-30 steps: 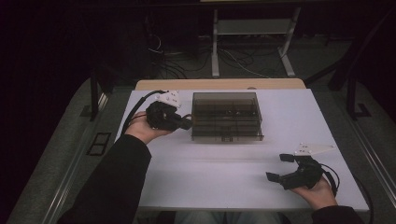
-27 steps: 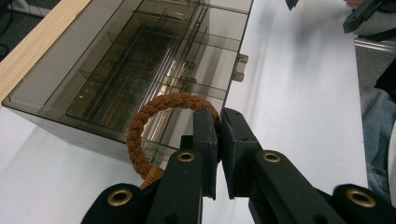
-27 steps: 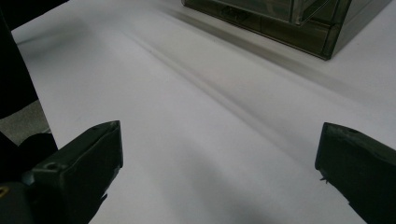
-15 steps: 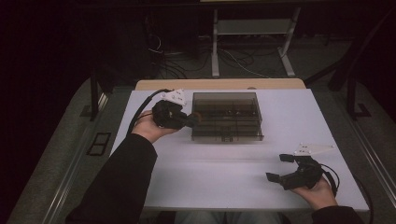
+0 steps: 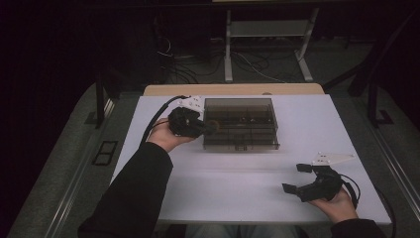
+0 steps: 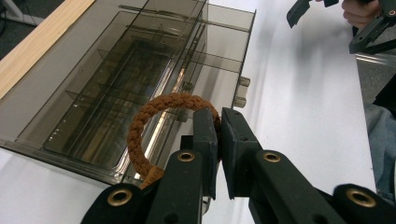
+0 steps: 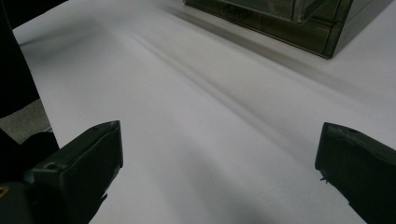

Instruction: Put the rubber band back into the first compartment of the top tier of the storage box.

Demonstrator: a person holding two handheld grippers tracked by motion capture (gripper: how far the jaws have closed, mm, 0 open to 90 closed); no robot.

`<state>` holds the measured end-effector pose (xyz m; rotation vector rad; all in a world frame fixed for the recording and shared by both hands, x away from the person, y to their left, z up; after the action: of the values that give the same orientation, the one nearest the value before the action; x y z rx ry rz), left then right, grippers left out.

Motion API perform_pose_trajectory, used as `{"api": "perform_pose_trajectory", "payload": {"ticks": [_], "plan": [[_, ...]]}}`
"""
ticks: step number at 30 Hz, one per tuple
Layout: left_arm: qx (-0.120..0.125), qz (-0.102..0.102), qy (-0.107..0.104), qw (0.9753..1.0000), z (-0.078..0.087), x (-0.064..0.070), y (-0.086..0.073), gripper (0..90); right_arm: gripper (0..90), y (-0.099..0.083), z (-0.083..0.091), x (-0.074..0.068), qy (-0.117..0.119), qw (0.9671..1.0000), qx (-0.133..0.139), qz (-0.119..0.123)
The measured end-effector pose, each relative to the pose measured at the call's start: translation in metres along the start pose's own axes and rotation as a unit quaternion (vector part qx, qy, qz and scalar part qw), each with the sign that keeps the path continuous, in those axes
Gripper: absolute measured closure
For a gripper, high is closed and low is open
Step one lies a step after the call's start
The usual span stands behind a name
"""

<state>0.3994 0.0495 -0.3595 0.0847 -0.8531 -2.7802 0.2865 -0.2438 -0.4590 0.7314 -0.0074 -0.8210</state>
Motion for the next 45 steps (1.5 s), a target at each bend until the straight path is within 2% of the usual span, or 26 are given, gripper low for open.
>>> {"api": "perform_pose_trajectory", "payload": {"ticks": [13,34,38,45], "plan": [[-0.008,0.002,-0.007,0.9999,-0.012,-0.002,0.001,83.7,0.6,-0.001,-0.002,0.0,0.0,1.0,-0.004,0.004],[-0.02,0.017,-0.021,0.9994,-0.031,-0.008,-0.002,83.7,0.6,-0.002,-0.002,-0.001,0.001,0.9999,-0.008,0.006],[-0.035,0.009,-0.023,0.9991,-0.035,-0.008,-0.004,83.7,0.6,-0.002,-0.003,-0.001,0.001,0.9999,-0.009,0.007],[-0.036,0.017,-0.032,0.9987,-0.043,-0.01,-0.004,83.7,0.6,-0.002,-0.003,0.0,0.001,0.9999,-0.009,0.006]]}}
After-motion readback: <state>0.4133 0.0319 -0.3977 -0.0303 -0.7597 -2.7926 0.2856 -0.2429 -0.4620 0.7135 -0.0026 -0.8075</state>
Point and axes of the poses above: each handheld gripper's, and its own axes: z roughly backward along the jaws, y roughly out of its top, x roughly to its right, the point moved 7 cm from there along -z, roughly forward along the jaws, and after that the axes turned 14 degrees about -x, right-handed, at the moved point
